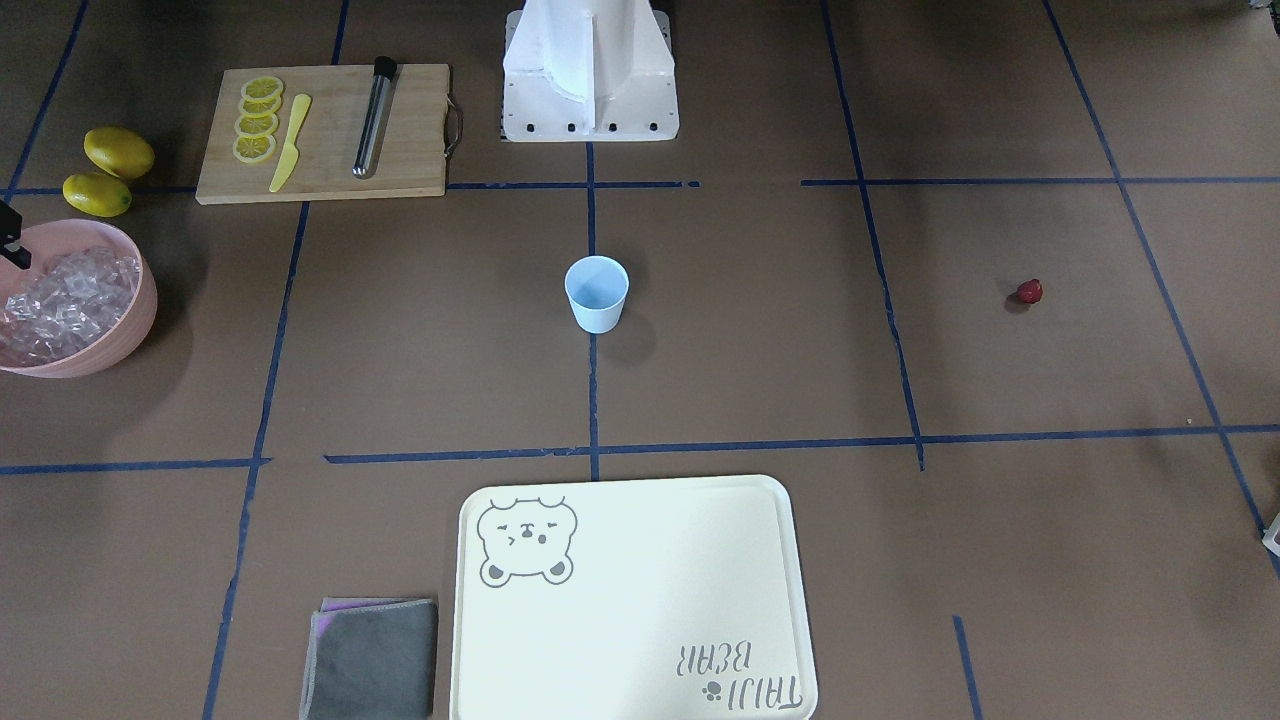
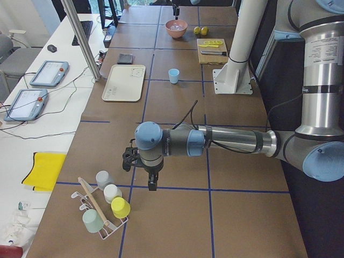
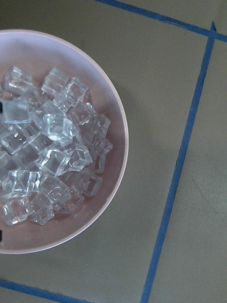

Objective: Put ice and strawberries in cup
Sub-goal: 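Lower the right gripper into the pink bowl and grasp an ice cube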

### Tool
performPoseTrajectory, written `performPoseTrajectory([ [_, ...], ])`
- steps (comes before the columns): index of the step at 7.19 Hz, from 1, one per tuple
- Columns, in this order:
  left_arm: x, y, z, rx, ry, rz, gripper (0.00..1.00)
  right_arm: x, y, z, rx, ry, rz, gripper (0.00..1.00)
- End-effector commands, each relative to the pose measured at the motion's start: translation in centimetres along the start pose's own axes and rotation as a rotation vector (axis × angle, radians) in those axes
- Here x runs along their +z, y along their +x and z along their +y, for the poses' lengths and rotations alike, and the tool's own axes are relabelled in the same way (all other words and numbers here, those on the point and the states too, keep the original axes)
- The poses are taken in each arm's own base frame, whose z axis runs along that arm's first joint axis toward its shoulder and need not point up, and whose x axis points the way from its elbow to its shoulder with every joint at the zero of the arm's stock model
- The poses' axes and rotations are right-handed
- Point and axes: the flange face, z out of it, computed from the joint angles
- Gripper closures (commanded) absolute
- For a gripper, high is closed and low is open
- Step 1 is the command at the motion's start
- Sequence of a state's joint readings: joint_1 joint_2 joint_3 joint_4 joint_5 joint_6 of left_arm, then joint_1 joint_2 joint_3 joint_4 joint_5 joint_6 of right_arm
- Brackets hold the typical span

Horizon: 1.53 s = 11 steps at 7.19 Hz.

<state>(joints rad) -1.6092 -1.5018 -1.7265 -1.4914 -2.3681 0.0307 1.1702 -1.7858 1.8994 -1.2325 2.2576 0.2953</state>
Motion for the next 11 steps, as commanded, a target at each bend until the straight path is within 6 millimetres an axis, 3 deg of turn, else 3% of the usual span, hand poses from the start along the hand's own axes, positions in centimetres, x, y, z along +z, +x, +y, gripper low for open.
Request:
performPoseTrajectory([
  [1,-0.3,0.4,0.0,0.007,0.007,0.000,0.00,1.8,-1.1,0.0,-0.073,-0.026,0.022,0.14],
  [5,-0.6,0.6,-0.1,0.011,0.011,0.002,0.00,3.2,-0.6,0.0,-0.068,-0.047,0.037,0.09],
  [8,-0.6,0.6,-0.1,0.012,0.012,0.002,0.00,3.4,-0.5,0.0,-0.067,-0.051,0.037,0.28],
  [11,-0.8,0.8,-0.1,0.016,0.015,0.001,0.00,4.2,-0.5,-2.0,-0.074,-0.043,0.038,0.28],
])
